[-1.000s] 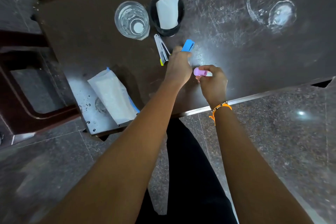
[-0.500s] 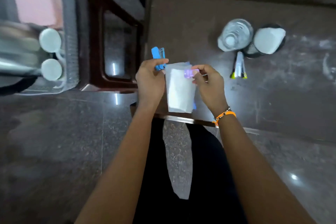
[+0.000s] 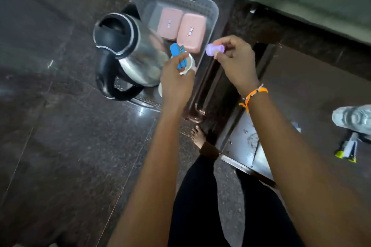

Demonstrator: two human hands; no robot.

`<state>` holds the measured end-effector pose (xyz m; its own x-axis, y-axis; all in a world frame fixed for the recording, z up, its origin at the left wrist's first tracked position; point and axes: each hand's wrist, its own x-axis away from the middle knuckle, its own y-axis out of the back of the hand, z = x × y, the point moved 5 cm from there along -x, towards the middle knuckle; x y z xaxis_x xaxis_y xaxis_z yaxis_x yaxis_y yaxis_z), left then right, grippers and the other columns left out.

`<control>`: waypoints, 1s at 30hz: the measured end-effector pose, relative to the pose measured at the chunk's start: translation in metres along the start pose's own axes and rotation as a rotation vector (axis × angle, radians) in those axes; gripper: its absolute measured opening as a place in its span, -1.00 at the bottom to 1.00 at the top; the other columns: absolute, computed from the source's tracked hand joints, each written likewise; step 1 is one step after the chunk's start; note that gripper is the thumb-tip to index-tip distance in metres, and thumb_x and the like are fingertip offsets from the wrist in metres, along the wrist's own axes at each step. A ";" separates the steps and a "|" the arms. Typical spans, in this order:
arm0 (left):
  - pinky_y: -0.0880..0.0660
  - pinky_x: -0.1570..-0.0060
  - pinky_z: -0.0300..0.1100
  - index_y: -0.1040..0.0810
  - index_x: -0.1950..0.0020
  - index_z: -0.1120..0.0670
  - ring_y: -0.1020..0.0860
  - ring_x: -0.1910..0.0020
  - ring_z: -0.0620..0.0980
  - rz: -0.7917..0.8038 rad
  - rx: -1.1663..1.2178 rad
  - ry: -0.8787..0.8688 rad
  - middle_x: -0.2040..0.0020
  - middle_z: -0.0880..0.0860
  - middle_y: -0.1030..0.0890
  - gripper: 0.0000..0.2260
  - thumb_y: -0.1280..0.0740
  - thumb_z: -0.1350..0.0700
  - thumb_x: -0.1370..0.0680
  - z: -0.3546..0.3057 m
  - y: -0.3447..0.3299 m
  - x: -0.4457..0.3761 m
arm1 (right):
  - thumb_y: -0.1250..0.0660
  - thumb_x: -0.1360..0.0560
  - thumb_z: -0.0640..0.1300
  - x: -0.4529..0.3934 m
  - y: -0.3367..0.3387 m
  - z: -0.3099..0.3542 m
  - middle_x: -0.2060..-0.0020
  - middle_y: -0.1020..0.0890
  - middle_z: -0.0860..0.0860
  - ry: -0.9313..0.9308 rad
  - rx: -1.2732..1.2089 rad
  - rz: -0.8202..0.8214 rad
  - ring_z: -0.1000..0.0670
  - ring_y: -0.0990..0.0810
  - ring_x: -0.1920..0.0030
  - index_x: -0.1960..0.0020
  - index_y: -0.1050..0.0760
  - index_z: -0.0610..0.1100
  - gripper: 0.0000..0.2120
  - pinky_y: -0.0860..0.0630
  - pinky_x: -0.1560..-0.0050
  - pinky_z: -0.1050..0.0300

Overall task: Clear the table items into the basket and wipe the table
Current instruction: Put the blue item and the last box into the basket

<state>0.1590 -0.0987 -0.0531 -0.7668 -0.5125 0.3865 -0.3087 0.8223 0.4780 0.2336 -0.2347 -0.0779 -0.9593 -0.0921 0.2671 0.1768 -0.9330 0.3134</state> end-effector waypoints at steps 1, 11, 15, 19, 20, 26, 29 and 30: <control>-0.47 -0.20 -0.13 -0.49 -0.27 0.14 -0.55 -0.10 0.03 0.023 -0.010 0.010 -0.22 0.15 -0.52 -0.66 -0.31 0.26 -0.49 0.000 0.003 -0.010 | -0.32 -0.44 -0.30 -0.015 -0.008 0.006 0.03 -0.66 -0.22 0.005 0.015 -0.020 -0.02 -0.57 0.13 0.03 -0.59 -0.26 -0.86 -0.52 -0.01 0.10; -0.28 -0.36 -0.12 -0.51 -0.28 0.15 -0.41 -0.30 0.07 0.145 -0.066 -0.068 -0.30 0.17 -0.44 -0.65 -0.22 0.34 -0.52 -0.011 0.005 -0.071 | -0.19 -0.42 -0.32 -0.098 -0.038 0.035 -0.11 -0.63 -0.12 0.009 0.371 -0.164 -0.03 -0.55 -0.10 -0.09 -0.60 -0.19 -0.69 -0.35 -0.16 0.27; -0.28 -0.33 -0.21 -0.55 -0.21 0.19 -0.40 -0.31 0.05 0.189 -0.065 -0.078 -0.33 0.16 -0.44 -0.61 -0.12 0.43 -0.49 -0.013 0.001 -0.081 | -0.23 -0.49 -0.29 -0.088 -0.057 0.039 -0.06 -0.63 -0.08 0.000 0.199 0.192 0.13 -0.54 0.12 -0.14 -0.57 -0.11 -0.72 -0.42 -0.08 0.23; -0.34 -0.19 -0.24 -0.61 -0.07 0.22 -0.47 -0.24 0.06 0.200 -0.016 -0.094 -0.24 0.16 -0.53 -0.60 -0.08 0.48 -0.42 -0.013 0.002 -0.087 | -0.31 -0.48 -0.34 -0.079 -0.063 0.039 0.01 -0.55 -0.10 -0.008 0.051 0.346 0.02 -0.54 0.07 -0.19 -0.53 -0.21 -0.71 -0.53 -0.02 0.05; -0.36 -0.23 -0.20 -0.61 -0.04 0.24 -0.47 -0.24 0.06 0.208 0.014 -0.093 -0.25 0.15 -0.53 -0.62 -0.09 0.48 -0.42 -0.013 0.001 -0.088 | -0.31 -0.47 -0.36 -0.080 -0.061 0.040 0.05 -0.54 -0.12 -0.007 0.042 0.342 -0.02 -0.53 0.09 -0.17 -0.52 -0.27 -0.73 -0.54 0.01 0.05; -0.20 -0.33 -0.25 -0.56 -0.03 0.28 -0.29 -0.43 0.10 0.180 -0.032 -0.145 -0.45 0.21 -0.31 -0.69 -0.13 0.49 -0.43 -0.013 -0.002 -0.084 | -0.30 -0.48 -0.32 -0.111 -0.064 0.048 0.29 -0.47 0.03 0.012 0.093 0.171 0.12 -0.51 0.29 0.15 -0.40 -0.08 -0.83 -0.52 0.27 0.28; -0.15 -0.41 -0.16 -0.40 -0.31 0.22 -0.16 -0.49 0.15 0.304 -0.227 -0.183 -0.51 0.21 -0.16 -0.55 -0.12 0.45 -0.44 -0.004 -0.012 -0.073 | -0.32 -0.43 -0.29 -0.128 -0.081 0.058 0.32 -0.49 0.10 0.109 0.254 0.132 0.16 -0.48 0.28 0.01 -0.52 -0.24 -0.86 -0.52 0.13 0.23; -0.11 -0.45 -0.09 -0.31 -0.40 0.18 -0.09 -0.51 0.17 0.349 -0.309 -0.183 -0.54 0.19 -0.08 -0.48 -0.12 0.43 -0.45 0.001 -0.016 -0.071 | -0.32 -0.42 -0.29 -0.133 -0.091 0.061 0.29 -0.53 0.06 0.140 0.341 0.165 0.16 -0.46 0.28 -0.02 -0.54 -0.27 -0.82 -0.47 0.10 0.31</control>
<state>0.2177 -0.0753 -0.0895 -0.8895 -0.1455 0.4332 0.1437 0.8108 0.5674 0.3588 -0.1164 -0.0861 -0.9285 -0.2997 0.2195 0.3713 -0.7350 0.5673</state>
